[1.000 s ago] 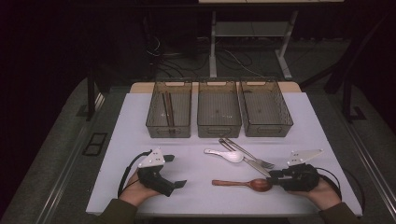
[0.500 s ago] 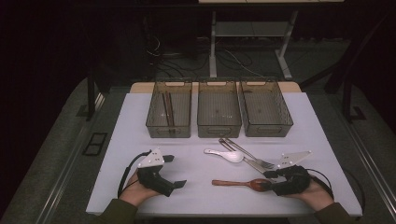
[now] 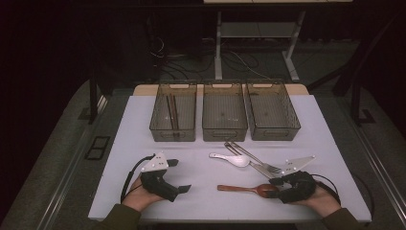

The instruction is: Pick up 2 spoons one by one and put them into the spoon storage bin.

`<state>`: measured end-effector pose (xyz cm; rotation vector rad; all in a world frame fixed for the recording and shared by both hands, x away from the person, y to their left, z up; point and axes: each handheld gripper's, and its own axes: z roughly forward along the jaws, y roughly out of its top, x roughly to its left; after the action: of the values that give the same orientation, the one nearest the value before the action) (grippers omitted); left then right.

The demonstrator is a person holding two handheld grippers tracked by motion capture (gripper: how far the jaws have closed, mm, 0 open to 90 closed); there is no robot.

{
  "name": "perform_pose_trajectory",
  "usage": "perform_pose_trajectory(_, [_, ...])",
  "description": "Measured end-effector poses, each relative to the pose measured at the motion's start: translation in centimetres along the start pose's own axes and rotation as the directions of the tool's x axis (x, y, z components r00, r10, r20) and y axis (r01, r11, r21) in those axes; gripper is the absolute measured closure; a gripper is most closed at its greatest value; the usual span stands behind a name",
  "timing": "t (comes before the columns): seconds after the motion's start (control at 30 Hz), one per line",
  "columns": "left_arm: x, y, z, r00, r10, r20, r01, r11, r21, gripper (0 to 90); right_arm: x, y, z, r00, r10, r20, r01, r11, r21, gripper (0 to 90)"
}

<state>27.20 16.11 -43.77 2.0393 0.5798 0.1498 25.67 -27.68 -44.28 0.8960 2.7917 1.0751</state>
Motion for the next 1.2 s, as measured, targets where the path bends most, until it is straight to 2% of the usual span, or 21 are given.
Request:
perform_pose_trajectory(0.17, [0.00, 0.00, 0.00, 1.0000, 0.000, 0.000, 0.000, 1.0000, 0.000, 0.0, 0.27, 0.04, 0.04, 0.9993, -0.035, 0.007, 0.035, 0.9993, 0.012, 51.0])
perform_pose_trajectory(0.3, [-0.03, 0.00, 0.00, 1.0000, -0.003, -0.001, 0.003, 1.0000, -0.003, 0.0, 0.45, -0.03, 0.04, 0.9978, -0.064, -0.019, 0.064, 0.9979, 0.013, 57.4])
perform_pose_trajectory(0.63, [-0.03, 0.00, -0.01, 1.0000, -0.001, -0.002, 0.001, 1.0000, -0.003, 0.0, 0.63, -0.04, 0.11, 0.9924, -0.087, -0.087, 0.089, 0.9958, 0.021, 74.1])
perform_pose_trajectory(0.7, [-0.03, 0.01, -0.01, 1.0000, 0.000, -0.002, 0.000, 1.0000, -0.002, 0.0, 0.69, -0.03, 0.11, 0.9921, -0.092, -0.085, 0.095, 0.9952, 0.025, 76.0])
perform_pose_trajectory(0.97, [-0.02, 0.01, -0.02, 1.0000, 0.000, -0.001, 0.000, 1.0000, -0.002, 0.0, 0.53, -0.05, 0.07, 0.9915, -0.087, -0.097, 0.088, 0.9960, 0.015, 79.7])
perform_pose_trajectory(1.2, [0.00, 0.02, -0.03, 1.0000, 0.003, 0.000, -0.003, 1.0000, 0.001, 0.0, 0.47, 0.20, -0.13, 0.9964, -0.060, -0.059, 0.060, 0.9982, -0.005, 80.5])
